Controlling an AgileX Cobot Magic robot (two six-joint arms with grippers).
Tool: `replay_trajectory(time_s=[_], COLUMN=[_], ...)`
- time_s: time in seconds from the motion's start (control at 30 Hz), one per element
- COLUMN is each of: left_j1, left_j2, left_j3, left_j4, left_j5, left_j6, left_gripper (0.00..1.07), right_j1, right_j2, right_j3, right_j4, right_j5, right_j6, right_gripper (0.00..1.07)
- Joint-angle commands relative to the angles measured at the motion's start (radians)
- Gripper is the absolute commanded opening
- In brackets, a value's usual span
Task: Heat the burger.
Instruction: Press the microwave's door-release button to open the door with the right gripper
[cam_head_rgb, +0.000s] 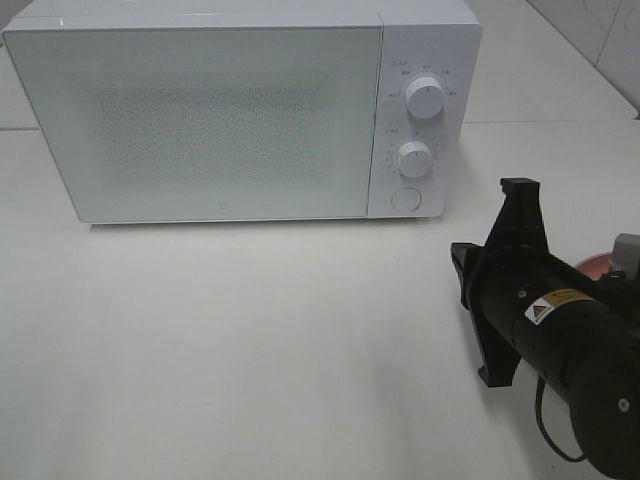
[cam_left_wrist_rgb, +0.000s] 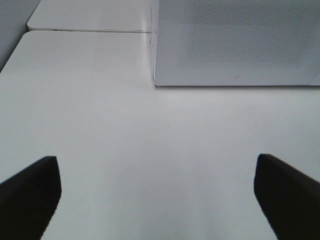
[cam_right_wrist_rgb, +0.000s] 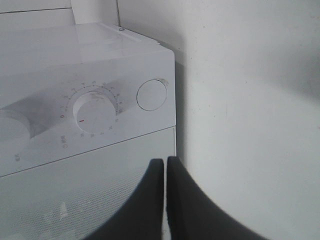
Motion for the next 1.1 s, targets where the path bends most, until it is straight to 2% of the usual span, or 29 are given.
replay_trajectory(time_s=[0.03, 0.17, 0.3, 0.67, 0.93, 1.1], left_j1=[-0.007, -0.007, -0.007, -0.007, -0.007, -0.007], left_j2=[-0.02, -0.02, -0.02, -0.02, -0.019, -0.019], left_j3=[0.003, 0.003, 0.003, 0.003, 0.003, 0.003], left_j4=[-0.005, -0.005, -0.005, -0.003, -0.004, -0.004], left_j5=[-0.007, -0.007, -0.007, -0.007, -0.007, -0.007], left_j6=[0.002, 0.002, 0.002, 0.002, 0.002, 0.002], left_gripper=[0.98, 0.98, 0.98, 0.98, 0.98, 0.98], right_j1=[0.003, -0.013, -0.083, -0.187, -0.255, -0.266], right_j2=[0.042, 0.071, 0.113, 0.185, 0.211, 0.257], right_j3=[-0.034, -0.048, -0.094, -0.204, -0.278, -0.337], right_j4=[-0.026, -0.043, -0.128, -0.244, -0.261, -0.304], right_j5=[0.01, 0.014, 0.069, 0.118, 0.186, 0.196], right_j6=[0.014, 0.029, 0.029, 0.031, -0.012, -0.002], right_gripper=[0.0, 0.0, 0.0, 0.0, 0.0, 0.0])
